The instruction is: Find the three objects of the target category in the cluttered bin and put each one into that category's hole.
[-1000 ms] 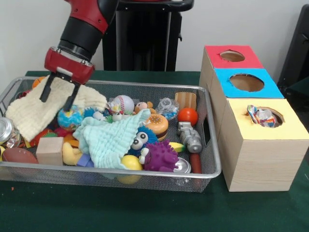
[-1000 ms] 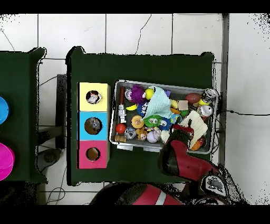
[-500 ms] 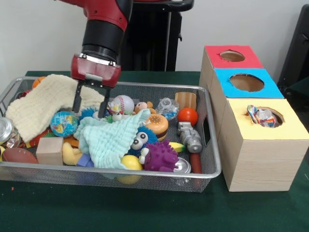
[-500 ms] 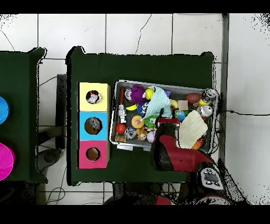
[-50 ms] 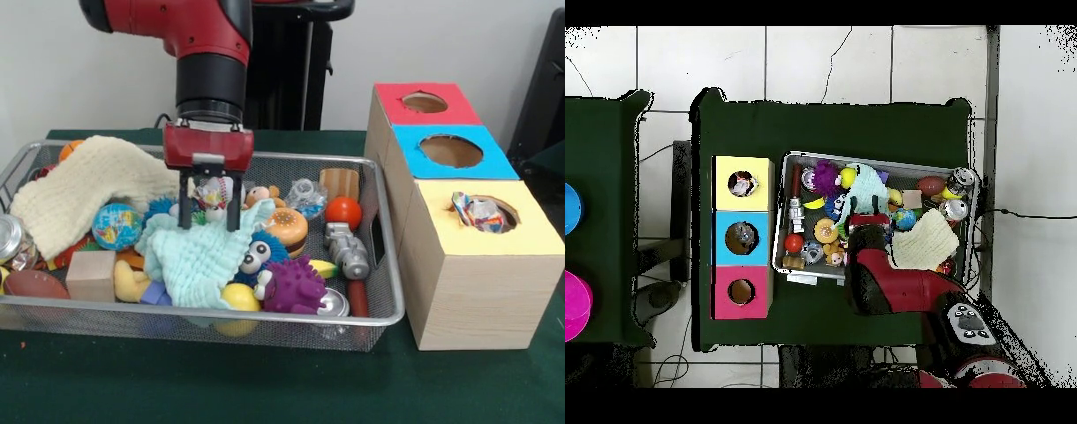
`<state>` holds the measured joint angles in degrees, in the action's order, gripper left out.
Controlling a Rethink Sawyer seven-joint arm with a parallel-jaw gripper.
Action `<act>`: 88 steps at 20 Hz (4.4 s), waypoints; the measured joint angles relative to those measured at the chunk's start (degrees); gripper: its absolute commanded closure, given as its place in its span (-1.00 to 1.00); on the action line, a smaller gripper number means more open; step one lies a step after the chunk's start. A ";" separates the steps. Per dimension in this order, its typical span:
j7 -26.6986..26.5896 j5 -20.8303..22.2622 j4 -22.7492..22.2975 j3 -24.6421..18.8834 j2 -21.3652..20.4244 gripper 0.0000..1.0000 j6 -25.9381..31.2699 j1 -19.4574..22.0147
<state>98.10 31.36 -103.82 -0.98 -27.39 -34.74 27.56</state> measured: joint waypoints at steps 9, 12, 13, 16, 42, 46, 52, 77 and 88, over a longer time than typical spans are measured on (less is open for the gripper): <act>0.00 2.67 0.34 -6.66 1.59 -1.00 -3.63 2.28; 0.00 5.49 0.35 -9.62 1.68 -1.00 -5.14 3.16; 0.00 6.22 0.35 -10.44 1.74 -1.00 -5.30 3.45; 0.01 7.57 0.36 -12.48 2.45 -1.00 -5.30 4.41; 0.20 -22.56 1.58 -4.86 14.08 -1.00 -4.70 -7.56; 0.20 -37.04 0.34 1.96 16.33 -1.00 -13.85 -15.71; 0.20 -57.06 -2.42 8.63 17.31 -1.00 -16.05 -24.72; 0.20 -63.90 -2.27 27.51 22.72 -1.00 -8.16 -30.42; 2.60 -39.91 3.86 28.04 24.63 -1.00 -27.16 -20.03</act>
<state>100.69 -8.55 -99.97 27.05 -2.76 -61.90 7.53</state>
